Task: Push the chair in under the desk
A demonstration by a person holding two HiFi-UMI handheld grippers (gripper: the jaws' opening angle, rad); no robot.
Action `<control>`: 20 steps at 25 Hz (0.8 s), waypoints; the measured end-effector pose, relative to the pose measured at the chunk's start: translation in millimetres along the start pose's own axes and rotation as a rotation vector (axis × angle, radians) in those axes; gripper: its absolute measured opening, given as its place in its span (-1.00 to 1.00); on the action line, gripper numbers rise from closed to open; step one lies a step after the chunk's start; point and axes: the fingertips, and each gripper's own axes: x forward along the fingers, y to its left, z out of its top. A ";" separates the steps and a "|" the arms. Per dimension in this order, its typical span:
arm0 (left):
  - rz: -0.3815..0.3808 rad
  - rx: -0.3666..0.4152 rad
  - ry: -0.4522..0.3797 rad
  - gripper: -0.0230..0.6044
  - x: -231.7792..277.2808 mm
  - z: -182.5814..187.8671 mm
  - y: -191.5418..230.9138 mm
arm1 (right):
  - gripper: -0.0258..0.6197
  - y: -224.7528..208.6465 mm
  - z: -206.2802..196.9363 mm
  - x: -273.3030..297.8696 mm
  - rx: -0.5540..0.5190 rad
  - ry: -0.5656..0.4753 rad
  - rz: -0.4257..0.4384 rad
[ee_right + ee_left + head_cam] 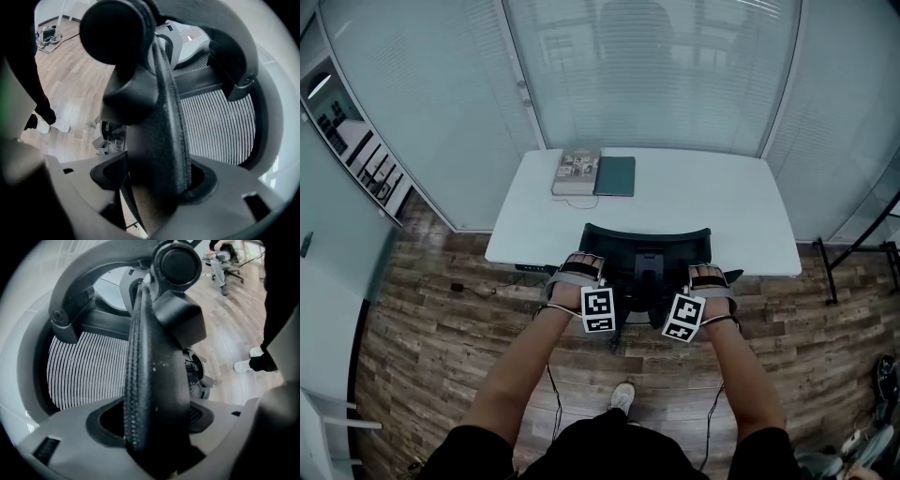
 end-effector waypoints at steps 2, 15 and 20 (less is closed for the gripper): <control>-0.001 0.000 0.003 0.11 6.1 -3.7 4.8 | 0.03 -3.7 1.3 6.8 -0.003 0.002 0.011; -0.007 0.012 -0.014 0.12 18.9 -13.1 15.6 | -0.03 -14.2 8.4 16.3 0.013 0.012 -0.014; -0.007 0.024 -0.023 0.12 19.9 -12.9 19.0 | 0.01 -20.8 8.5 18.4 0.016 0.008 -0.045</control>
